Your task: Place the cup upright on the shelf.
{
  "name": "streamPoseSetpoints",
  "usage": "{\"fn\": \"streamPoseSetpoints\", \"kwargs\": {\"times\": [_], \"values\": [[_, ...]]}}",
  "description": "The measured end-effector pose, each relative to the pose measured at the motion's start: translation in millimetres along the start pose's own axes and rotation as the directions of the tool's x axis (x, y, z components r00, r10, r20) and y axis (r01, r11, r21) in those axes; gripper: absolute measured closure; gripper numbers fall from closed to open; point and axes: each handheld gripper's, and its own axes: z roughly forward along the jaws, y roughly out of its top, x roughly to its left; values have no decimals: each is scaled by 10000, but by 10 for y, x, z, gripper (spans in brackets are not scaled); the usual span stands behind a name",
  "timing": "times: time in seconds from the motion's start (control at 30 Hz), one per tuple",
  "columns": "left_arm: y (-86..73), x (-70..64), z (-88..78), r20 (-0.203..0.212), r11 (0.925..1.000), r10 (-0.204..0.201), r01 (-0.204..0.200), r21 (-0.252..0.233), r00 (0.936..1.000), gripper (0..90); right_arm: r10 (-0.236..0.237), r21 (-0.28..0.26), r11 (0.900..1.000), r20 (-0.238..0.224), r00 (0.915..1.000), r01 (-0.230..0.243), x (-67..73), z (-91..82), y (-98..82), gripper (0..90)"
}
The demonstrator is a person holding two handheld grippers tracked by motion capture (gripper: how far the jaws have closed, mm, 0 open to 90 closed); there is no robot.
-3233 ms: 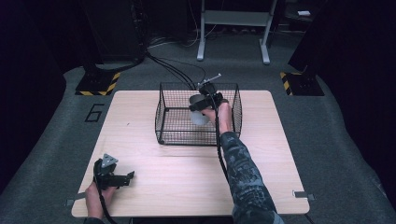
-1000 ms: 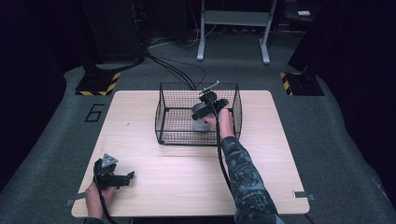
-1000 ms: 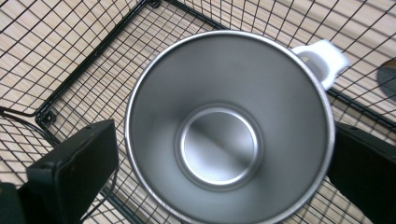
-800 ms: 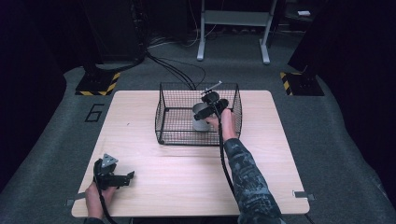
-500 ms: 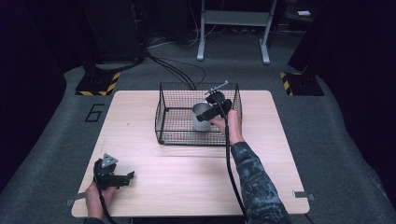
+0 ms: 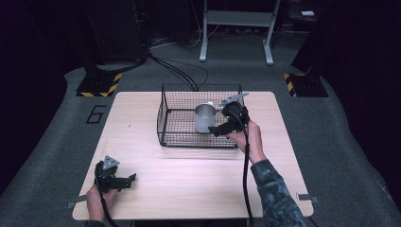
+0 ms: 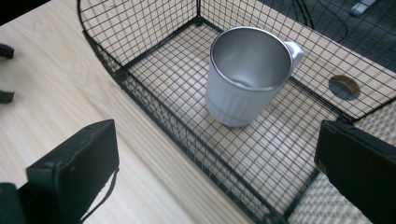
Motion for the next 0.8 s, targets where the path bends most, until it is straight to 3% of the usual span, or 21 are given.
{"fn": "streamPoseSetpoints", "kwargs": {"times": [0.23,0.33,0.4,0.47,0.5,0.53,0.57,0.6,0.7,0.8], "values": [[0,0,0,0,10000,-7,7,-5,10000,3,-183,-329,9993,271,9995,192,40,-292,-329,0],[0,0,0,0,10000,-1,1,-1,10000,3,38,-373,9993,553,9985,-17,37,-411,-586,0],[0,0,0,-1,10000,-1,1,1,10000,3,131,-403,9991,581,9982,-108,37,-431,-636,0],[0,0,0,1,10000,-3,3,-1,10000,3,335,-536,9981,797,9963,-293,-3,-499,-849,0],[0,0,0,-1,10000,-4,4,-1,10000,3,335,-536,9981,797,9963,-293,-3,-499,-849,0],[0,0,0,0,10000,-5,5,-1,10000,3,413,-556,9978,881,9953,-364,-46,-526,-982,0],[0,0,0,0,10000,-5,5,-1,10000,3,413,-556,9978,881,9953,-364,-46,-526,-982,0],[0,0,0,-2,10000,-5,5,-3,10000,3,675,-573,9964,1009,9926,-620,-77,-536,-1113,0],[0,0,0,-2,10000,-2,2,-1,10000,3,808,-616,9953,1139,9902,-741,-118,-536,-1259,0],[0,-1,1,-6,10000,-19,19,-14,10000,3,1303,-670,9902,1251,9836,-1226,-175,-514,-1506,0]]}}
